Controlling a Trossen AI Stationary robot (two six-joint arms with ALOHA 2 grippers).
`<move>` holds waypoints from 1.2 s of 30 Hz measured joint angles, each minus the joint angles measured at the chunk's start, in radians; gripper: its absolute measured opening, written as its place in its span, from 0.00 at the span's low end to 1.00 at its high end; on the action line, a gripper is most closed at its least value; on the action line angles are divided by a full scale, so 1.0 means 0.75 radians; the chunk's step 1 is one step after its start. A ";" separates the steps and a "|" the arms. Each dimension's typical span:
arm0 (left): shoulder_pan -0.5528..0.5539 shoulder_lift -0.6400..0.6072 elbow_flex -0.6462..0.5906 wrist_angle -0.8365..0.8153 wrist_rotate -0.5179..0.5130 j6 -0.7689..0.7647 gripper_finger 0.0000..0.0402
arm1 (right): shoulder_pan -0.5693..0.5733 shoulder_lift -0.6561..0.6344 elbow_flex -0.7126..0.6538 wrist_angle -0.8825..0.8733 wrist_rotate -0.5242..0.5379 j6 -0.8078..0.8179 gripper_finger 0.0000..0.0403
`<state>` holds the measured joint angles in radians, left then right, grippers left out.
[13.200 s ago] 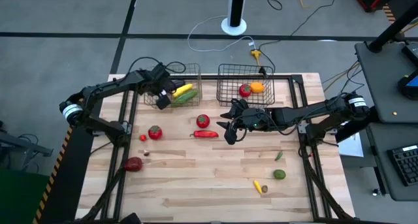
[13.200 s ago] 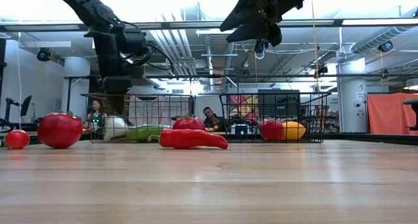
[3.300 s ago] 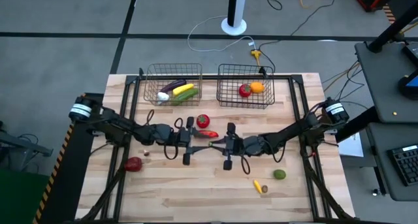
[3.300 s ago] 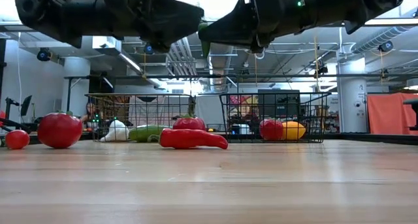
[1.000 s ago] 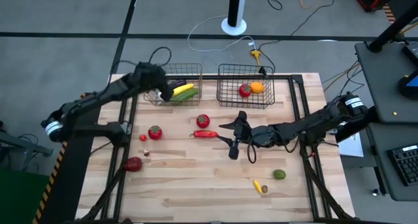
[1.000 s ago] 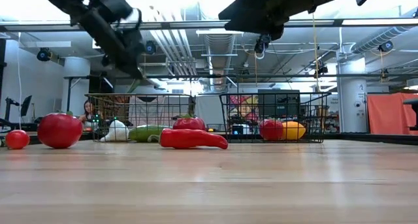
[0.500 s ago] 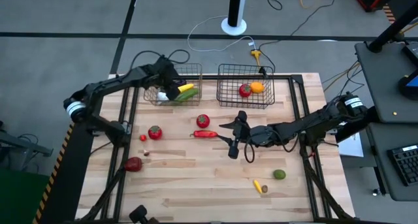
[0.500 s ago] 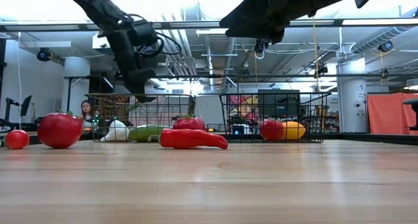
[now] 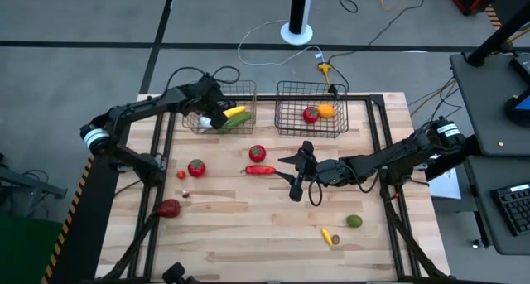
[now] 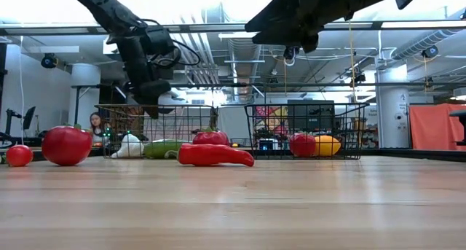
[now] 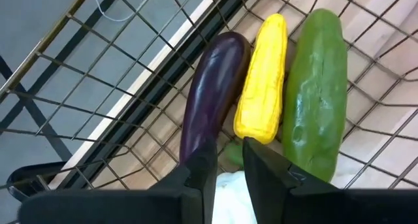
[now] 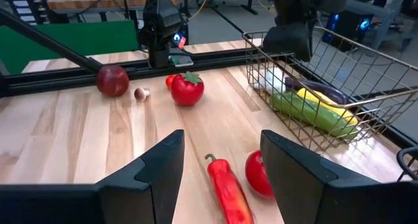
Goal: Sort produce into baskets
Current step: Put the green lime into the right wire basket
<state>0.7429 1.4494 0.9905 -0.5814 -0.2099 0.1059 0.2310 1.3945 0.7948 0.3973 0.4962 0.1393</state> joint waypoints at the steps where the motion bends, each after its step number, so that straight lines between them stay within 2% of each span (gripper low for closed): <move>1: -0.001 -0.003 0.000 0.001 0.001 -0.012 0.16 | 0.000 0.000 0.000 -0.001 -0.002 0.007 0.48; 10: -0.131 -0.122 -0.008 0.007 0.000 -0.088 0.18 | 0.000 0.000 0.000 -0.038 -0.009 0.059 0.48; 16: -0.341 -0.280 -0.062 0.067 0.000 -0.120 0.17 | -0.001 0.000 0.000 -0.068 -0.009 0.095 0.48; 25: -0.644 -0.549 -0.282 0.270 -0.013 -0.207 0.17 | -0.002 -0.044 0.000 -0.152 -0.001 0.213 0.48; 28: -0.722 -0.627 -0.359 0.331 -0.046 -0.234 0.17 | -0.004 -0.062 0.006 -0.266 -0.002 0.294 0.48; 36: -0.841 -0.738 -0.527 0.577 -0.060 -0.304 0.17 | -0.004 -0.017 0.218 -0.875 -0.031 0.452 0.48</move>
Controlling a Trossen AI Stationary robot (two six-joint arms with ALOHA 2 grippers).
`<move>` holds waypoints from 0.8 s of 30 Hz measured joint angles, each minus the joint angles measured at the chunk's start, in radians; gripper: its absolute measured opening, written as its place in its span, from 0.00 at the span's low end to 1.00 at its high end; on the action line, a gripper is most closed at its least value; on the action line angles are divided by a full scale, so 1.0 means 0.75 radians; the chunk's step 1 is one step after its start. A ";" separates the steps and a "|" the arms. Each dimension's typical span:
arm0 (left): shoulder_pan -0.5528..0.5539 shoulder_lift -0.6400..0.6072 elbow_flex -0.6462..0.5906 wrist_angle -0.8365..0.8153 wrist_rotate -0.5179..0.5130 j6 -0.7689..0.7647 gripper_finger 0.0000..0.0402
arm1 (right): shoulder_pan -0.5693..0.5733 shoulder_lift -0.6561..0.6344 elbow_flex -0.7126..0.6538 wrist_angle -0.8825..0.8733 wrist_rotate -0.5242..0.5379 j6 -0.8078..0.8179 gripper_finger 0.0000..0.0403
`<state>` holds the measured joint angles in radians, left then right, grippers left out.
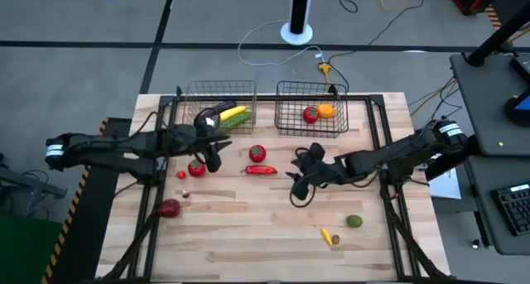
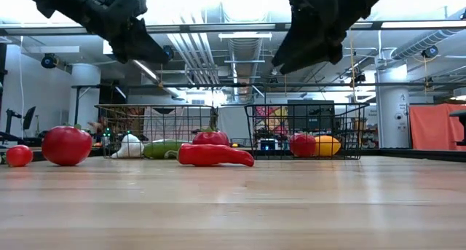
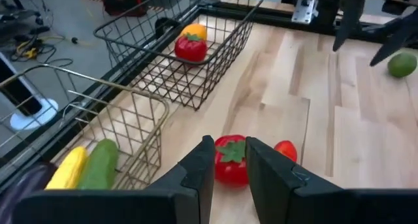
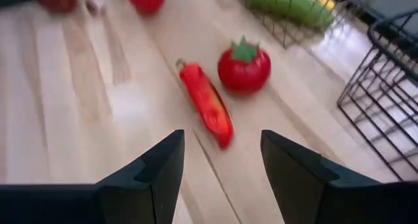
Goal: Sort produce into baskets
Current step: Put the green lime into the right wire basket
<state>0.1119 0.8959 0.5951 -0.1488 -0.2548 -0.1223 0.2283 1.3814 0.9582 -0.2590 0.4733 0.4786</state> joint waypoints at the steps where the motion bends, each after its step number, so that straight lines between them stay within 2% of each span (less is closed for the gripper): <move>1: -0.004 -0.004 -0.011 0.011 0.000 0.000 0.17 | 0.000 0.010 0.032 -0.049 -0.043 0.000 0.48; 6: -0.009 -0.011 -0.033 0.020 -0.001 -0.022 0.17 | 0.010 0.065 0.156 -0.430 -0.385 -0.036 0.48; 8: -0.009 -0.013 -0.035 0.022 0.000 -0.025 0.17 | 0.035 0.077 0.211 -0.616 -0.478 -0.038 0.48; 12: -0.009 -0.017 -0.037 0.023 -0.001 -0.025 0.17 | 0.132 0.080 0.305 -0.944 -0.516 -0.022 0.48; 16: -0.009 -0.017 -0.038 0.031 -0.027 -0.025 0.17 | 0.246 0.071 0.342 -1.136 -0.539 0.077 0.48; 20: -0.009 -0.017 -0.035 0.030 -0.075 -0.025 0.17 | 0.379 0.070 0.330 -1.189 -0.556 0.280 0.49; 24: -0.009 -0.017 -0.031 0.042 -0.104 -0.021 0.17 | 0.487 0.072 0.289 -1.188 -0.564 0.505 0.53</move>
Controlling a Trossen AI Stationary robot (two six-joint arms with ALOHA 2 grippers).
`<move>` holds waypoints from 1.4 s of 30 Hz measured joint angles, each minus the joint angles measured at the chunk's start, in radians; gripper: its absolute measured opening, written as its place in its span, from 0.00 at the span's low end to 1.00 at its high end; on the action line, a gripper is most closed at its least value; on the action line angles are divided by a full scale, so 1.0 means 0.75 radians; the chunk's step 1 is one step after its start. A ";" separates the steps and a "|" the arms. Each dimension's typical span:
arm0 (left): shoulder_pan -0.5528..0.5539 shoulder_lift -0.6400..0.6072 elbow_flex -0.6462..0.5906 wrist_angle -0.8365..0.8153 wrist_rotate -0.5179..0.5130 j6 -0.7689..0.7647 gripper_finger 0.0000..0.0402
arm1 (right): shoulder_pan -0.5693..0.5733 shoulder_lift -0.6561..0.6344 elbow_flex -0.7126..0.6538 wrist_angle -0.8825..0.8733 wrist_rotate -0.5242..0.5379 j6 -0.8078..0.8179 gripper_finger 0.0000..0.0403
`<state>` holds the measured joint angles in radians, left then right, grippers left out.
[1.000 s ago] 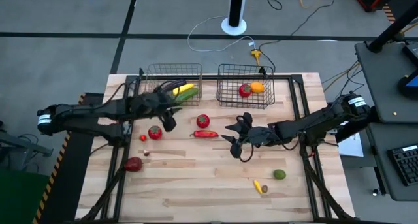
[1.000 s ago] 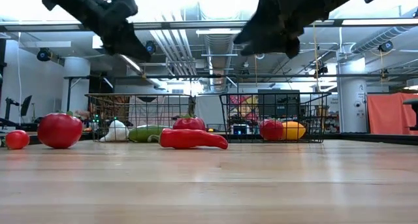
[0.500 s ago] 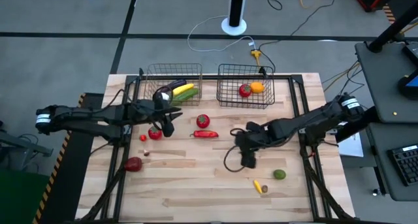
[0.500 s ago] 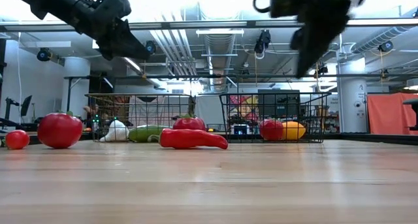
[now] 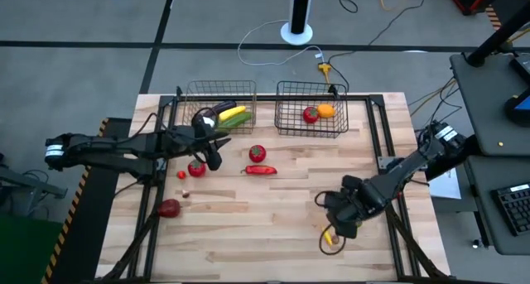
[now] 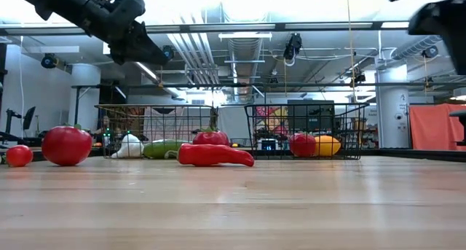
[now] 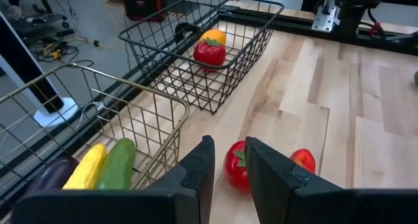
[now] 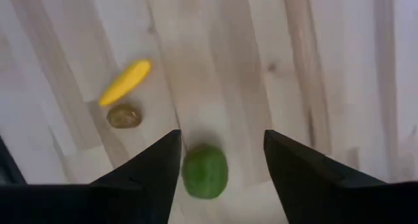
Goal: Sort produce into baskets
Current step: Put the green lime into the right wire basket
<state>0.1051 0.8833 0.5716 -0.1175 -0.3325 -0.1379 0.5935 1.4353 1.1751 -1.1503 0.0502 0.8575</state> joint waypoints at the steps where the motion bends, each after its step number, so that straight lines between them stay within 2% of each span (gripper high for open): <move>1: 0.000 0.000 0.000 0.005 0.000 0.006 0.17 | 0.026 0.000 -0.011 -0.001 0.003 0.052 0.55; 7: 0.000 0.000 -0.002 0.007 0.000 -0.017 0.17 | 0.197 0.000 -0.073 0.009 -0.018 0.147 0.67; 12: 0.000 0.001 -0.004 0.007 0.000 -0.019 0.17 | 0.302 0.000 -0.164 0.034 -0.037 0.239 0.71; 29: 0.000 0.016 -0.007 0.010 0.001 -0.018 0.17 | 0.325 0.001 -0.453 0.387 -0.032 0.326 0.70; 36: 0.000 0.053 -0.008 0.020 0.001 -0.018 0.17 | 0.325 0.001 -0.489 0.448 -0.032 0.330 0.64; 42: 0.000 0.092 -0.001 0.029 0.001 -0.018 0.17 | 0.325 0.001 -0.490 0.452 -0.032 0.345 0.54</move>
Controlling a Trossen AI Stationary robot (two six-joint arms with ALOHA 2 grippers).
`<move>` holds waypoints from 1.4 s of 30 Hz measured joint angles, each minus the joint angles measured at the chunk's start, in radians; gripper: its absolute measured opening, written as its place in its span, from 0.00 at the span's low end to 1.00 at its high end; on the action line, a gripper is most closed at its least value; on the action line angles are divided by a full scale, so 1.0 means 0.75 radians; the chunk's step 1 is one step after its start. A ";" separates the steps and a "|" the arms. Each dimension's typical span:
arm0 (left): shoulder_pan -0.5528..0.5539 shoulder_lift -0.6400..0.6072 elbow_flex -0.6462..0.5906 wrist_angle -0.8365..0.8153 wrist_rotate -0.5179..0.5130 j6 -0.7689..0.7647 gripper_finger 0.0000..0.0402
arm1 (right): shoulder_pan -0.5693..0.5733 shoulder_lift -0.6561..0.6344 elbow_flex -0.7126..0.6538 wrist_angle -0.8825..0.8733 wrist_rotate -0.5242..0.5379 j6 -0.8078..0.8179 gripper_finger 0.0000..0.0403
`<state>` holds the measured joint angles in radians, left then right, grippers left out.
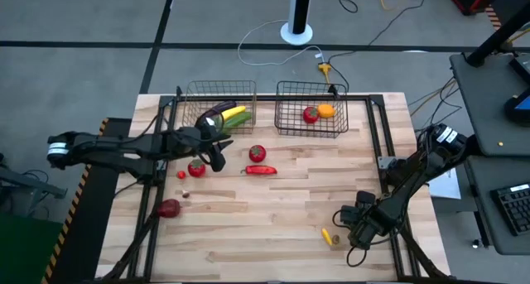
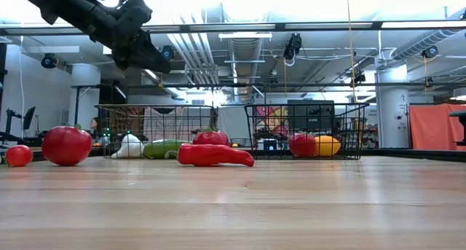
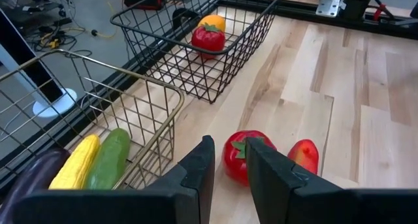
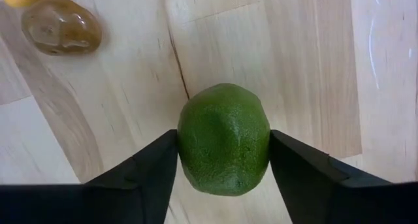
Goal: Sort produce into baskets
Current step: Put the green lime into the right wire basket
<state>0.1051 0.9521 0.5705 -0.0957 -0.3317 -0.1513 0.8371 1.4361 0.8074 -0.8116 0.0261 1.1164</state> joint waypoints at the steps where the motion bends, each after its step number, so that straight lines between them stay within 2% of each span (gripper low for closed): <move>1: 0.000 0.006 0.002 0.002 0.000 0.000 0.17 | 0.000 -0.001 0.000 0.001 0.000 0.001 0.52; 5: 0.000 0.022 0.005 0.015 0.001 0.004 0.17 | -0.014 -0.001 0.000 0.000 -0.019 0.016 0.47; 9: 0.000 0.024 0.005 0.022 0.001 0.004 0.17 | -0.065 -0.003 0.015 -0.010 -0.082 0.012 0.47; 18: 0.000 0.025 0.006 0.032 0.001 0.004 0.17 | -0.293 -0.007 0.212 -0.014 -0.048 -0.201 0.47; 25: 0.000 0.025 0.006 0.032 0.001 0.005 0.17 | -0.522 -0.007 0.482 -0.165 -0.010 -0.476 0.47; 32: 0.000 0.025 0.006 0.033 0.001 0.011 0.17 | -0.801 -0.008 0.756 -0.238 0.181 -0.716 0.48; 35: 0.000 0.025 0.006 0.034 0.001 0.011 0.17 | -0.943 -0.002 0.832 -0.239 0.230 -0.783 0.48; 42: 0.000 0.025 0.006 0.035 0.002 0.009 0.17 | -1.292 0.039 0.908 -0.230 0.249 -0.842 0.48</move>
<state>0.1051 0.9710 0.5747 -0.0697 -0.3305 -0.1445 -0.1315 1.4653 1.4881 -0.9840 0.2127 0.4850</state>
